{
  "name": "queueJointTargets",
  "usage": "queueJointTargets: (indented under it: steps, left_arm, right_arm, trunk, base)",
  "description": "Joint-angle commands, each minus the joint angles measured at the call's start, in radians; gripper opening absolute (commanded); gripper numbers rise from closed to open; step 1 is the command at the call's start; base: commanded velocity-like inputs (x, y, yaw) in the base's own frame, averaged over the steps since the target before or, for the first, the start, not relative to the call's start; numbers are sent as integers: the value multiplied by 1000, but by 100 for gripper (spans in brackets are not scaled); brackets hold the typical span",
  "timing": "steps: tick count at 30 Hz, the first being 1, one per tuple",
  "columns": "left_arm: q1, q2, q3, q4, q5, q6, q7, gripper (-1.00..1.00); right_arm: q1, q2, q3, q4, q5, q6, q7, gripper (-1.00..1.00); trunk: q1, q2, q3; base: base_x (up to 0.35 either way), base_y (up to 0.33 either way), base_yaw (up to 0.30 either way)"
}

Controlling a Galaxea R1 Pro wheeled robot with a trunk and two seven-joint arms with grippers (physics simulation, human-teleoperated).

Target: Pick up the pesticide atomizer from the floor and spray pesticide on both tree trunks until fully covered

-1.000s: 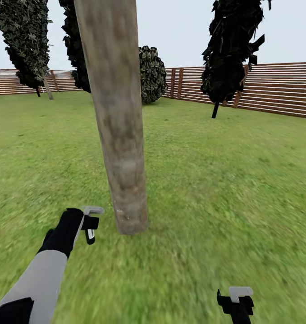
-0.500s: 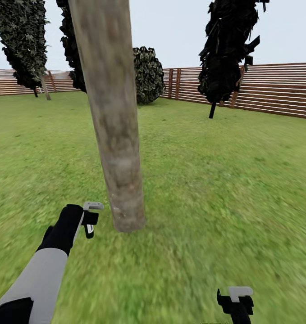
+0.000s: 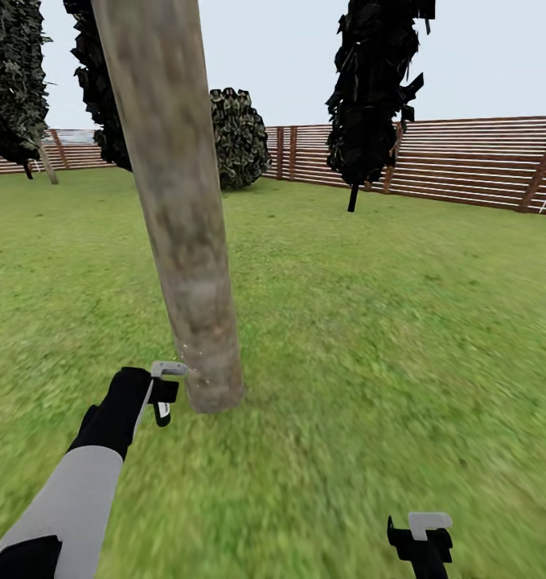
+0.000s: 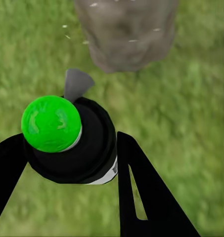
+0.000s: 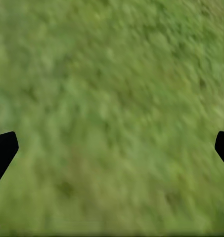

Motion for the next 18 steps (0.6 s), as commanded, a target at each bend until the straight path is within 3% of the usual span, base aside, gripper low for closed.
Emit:
queueJointTargets:
  steps: [1, 4, 9, 13, 15, 18]
  left_arm:
    - [-3, -5, 2, -2, -14, 2, -9, -100]
    - [-13, -12, 6, -12, -16, 4, -10, -100]
    - [-21, 80, 15, -26, -15, 10, -15, -100]
    - [-47, 67, 9, -26, -13, 12, -15, -100]
    - [-66, 35, 6, -26, -14, 13, -14, -100]
    - [-93, 23, 8, -26, -14, 14, -13, -100]
  right_arm:
    - [-1, 0, -7, 2, 11, -3, -4, 100]
    - [-1, 0, -6, 2, 11, -3, -4, 100]
    - [-1, 0, -6, 2, 11, -3, -4, 100]
    - [-1, 0, -6, 2, 11, -3, -4, 100]
    - [-1, 1, -6, 2, 12, -3, -4, 100]
    - [-1, 0, -6, 2, 12, -3, -4, 100]
  trunk:
    - [0, 0, -1]
    - [0, 0, -1]
    - [0, 0, -1]
    - [0, 0, -1]
    - [0, 0, -1]
    - [0, 0, -1]
  base:
    - [-4, 1, -7]
    - [-1, 0, -2]
    - [0, 0, 0]
    - [0, 0, 0]
    - [0, 0, 0]
    - [0, 0, 0]
